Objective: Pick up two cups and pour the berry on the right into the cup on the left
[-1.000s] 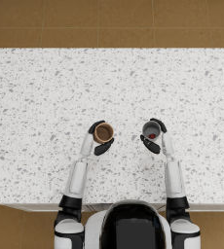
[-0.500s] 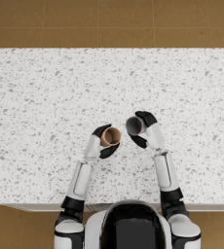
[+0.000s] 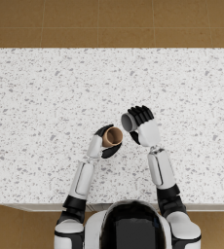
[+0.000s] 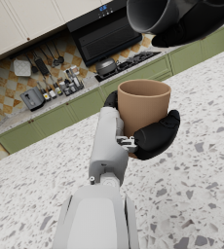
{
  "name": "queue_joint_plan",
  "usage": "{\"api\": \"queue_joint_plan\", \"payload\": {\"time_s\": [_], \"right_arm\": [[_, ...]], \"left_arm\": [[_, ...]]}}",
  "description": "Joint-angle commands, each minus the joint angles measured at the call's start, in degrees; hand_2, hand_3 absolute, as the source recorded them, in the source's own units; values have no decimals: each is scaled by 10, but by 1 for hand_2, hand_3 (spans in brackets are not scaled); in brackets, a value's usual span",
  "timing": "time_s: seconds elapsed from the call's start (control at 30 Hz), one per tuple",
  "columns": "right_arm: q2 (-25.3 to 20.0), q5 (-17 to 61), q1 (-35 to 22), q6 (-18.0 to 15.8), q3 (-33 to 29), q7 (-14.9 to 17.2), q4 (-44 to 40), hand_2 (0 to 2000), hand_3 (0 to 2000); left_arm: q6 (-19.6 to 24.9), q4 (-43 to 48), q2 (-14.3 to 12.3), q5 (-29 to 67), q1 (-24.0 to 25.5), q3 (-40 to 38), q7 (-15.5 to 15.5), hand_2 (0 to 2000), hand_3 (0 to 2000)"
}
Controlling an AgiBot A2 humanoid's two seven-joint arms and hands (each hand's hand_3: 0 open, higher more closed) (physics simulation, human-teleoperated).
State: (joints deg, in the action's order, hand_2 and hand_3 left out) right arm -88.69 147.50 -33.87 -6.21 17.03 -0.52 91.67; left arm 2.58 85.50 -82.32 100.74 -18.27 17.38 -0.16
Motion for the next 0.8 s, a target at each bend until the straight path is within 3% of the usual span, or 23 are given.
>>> {"api": "queue_joint_plan", "payload": {"time_s": [0.03, 0.53, 0.57, 0.6, 0.8], "right_arm": [[-5, 18, -9, 0, 13, 0, 13, 2000, 1280], [-12, 295, -2, 0, 32, -1, 42, 2000, 1280], [150, 313, -94, 1, 201, -1, 43, 2000, 1280], [27, 330, -19, -1, 74, -1, 42, 2000, 1280], [25, 441, -21, 5, 83, 0, 51, 2000, 1280]], "left_arm": [[0, 5, -4, 0, -7, -4, 0, 2000, 1280], [-1, -13, -18, 0, -12, -18, 0, 2000, 1280], [-1, -13, -18, 0, -12, -18, 0, 2000, 1280], [-1, -13, -19, 0, -12, -19, 0, 2000, 1280], [-1, -15, -22, 0, -11, -21, 0, 2000, 1280]]}}
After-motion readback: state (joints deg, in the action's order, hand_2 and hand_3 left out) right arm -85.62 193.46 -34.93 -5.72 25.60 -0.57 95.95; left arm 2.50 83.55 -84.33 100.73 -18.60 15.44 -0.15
